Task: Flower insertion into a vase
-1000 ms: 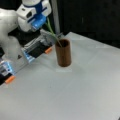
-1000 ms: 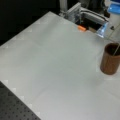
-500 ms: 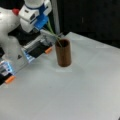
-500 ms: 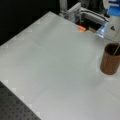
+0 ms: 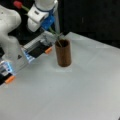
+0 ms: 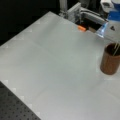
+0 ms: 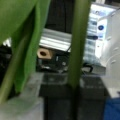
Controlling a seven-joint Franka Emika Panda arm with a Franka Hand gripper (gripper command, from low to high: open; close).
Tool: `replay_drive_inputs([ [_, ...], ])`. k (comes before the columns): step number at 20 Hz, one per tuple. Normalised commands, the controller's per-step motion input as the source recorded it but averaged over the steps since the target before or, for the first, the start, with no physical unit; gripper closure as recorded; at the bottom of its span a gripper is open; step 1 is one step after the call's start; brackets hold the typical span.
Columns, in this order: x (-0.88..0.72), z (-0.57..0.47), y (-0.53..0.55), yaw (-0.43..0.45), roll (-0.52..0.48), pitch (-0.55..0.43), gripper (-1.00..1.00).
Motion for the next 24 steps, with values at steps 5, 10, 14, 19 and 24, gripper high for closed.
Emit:
replay_drive_inputs([
  [5, 0.2, 0.05, -0.02, -0.018, -0.046, 0.346, 1.0],
  [10, 0.16, 0.06, 0.04, -0.114, -0.097, 0.354, 1.0],
  [14, 0.26, 0.1, 0.14, -0.192, -0.118, 0.443, 1.0],
  [19, 0.39, 0.12, 0.15, -0.14, -0.012, 0.497, 1.0],
  [24, 0.44, 0.1, 0.11, 0.0, 0.014, 0.472, 1.0],
])
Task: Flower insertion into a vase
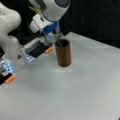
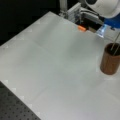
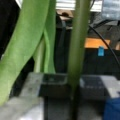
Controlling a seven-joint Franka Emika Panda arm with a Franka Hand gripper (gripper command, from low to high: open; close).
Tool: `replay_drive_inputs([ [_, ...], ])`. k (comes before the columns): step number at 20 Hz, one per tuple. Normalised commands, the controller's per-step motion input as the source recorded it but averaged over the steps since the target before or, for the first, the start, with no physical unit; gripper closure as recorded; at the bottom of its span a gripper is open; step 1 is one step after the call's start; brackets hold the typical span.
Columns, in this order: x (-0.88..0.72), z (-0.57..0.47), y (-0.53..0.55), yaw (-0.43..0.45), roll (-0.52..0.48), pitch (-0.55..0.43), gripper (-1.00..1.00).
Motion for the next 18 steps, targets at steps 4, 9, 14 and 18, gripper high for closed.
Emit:
replay_drive_inputs([
  [4, 0.41, 0.05, 0.12, 0.116, -0.027, 0.377, 1.0],
  [9, 0.38, -0.06, 0.12, 0.163, -0.058, 0.268, 1.0],
  [14, 0.38, -0.12, 0.12, 0.177, -0.054, 0.186, 1.0],
  [18, 0.35, -0.15, 0.13, 0.167, -0.057, 0.106, 1.0],
])
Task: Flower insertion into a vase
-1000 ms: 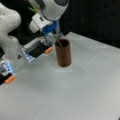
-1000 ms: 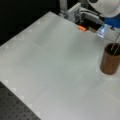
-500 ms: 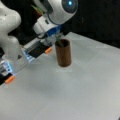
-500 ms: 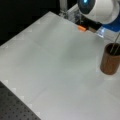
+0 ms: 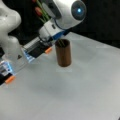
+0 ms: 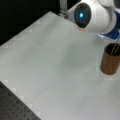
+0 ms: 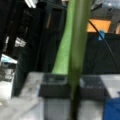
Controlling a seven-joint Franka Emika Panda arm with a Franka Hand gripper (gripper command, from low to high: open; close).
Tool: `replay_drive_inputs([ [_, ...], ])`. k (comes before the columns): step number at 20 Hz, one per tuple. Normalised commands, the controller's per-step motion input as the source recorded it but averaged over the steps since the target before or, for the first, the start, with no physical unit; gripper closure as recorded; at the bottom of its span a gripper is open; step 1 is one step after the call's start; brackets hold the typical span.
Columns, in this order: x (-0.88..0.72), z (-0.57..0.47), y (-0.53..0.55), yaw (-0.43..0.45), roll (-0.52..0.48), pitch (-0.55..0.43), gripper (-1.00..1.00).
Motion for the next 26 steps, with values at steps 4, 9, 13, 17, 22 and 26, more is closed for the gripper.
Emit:
replay_drive_inputs([
  [4, 0.3, -0.24, 0.08, 0.135, -0.096, 0.036, 1.0],
  [9, 0.25, -0.28, -0.02, 0.108, -0.09, 0.021, 1.0],
  [13, 0.22, -0.23, -0.08, 0.089, -0.051, 0.014, 1.0],
  [17, 0.19, -0.14, -0.12, 0.011, 0.004, 0.009, -1.0],
  [22, 0.18, -0.05, -0.14, 0.054, -0.018, -0.003, -1.0],
  [26, 0.17, 0.04, -0.14, 0.103, -0.078, 0.017, -1.0],
])
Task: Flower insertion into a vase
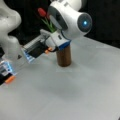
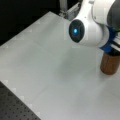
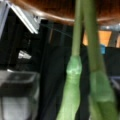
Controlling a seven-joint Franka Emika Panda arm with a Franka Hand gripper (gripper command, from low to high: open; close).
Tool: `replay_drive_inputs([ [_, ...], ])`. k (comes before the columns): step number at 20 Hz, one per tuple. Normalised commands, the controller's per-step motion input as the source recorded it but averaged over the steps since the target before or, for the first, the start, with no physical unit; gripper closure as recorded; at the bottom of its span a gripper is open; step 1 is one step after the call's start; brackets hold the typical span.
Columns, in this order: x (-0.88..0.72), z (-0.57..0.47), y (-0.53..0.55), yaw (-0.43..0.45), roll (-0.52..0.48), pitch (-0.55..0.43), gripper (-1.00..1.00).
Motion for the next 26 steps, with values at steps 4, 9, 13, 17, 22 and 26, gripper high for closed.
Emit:
replay_drive_inputs([
  [4, 0.17, 0.16, -0.16, 0.095, -0.07, -0.023, -1.0],
  [9, 0.09, 0.33, -0.23, 0.029, -0.099, -0.249, -1.0],
  [13, -0.04, 0.31, -0.39, 0.087, -0.25, -0.61, -1.0],
  [17, -0.11, 0.2, -0.47, 0.141, -0.324, -0.65, -1.0],
  [22, -0.08, 0.03, -0.49, 0.06, -0.325, -0.552, -1.0],
  [26, 0.13, -0.01, -0.53, -0.022, -0.176, -0.307, -1.0],
])
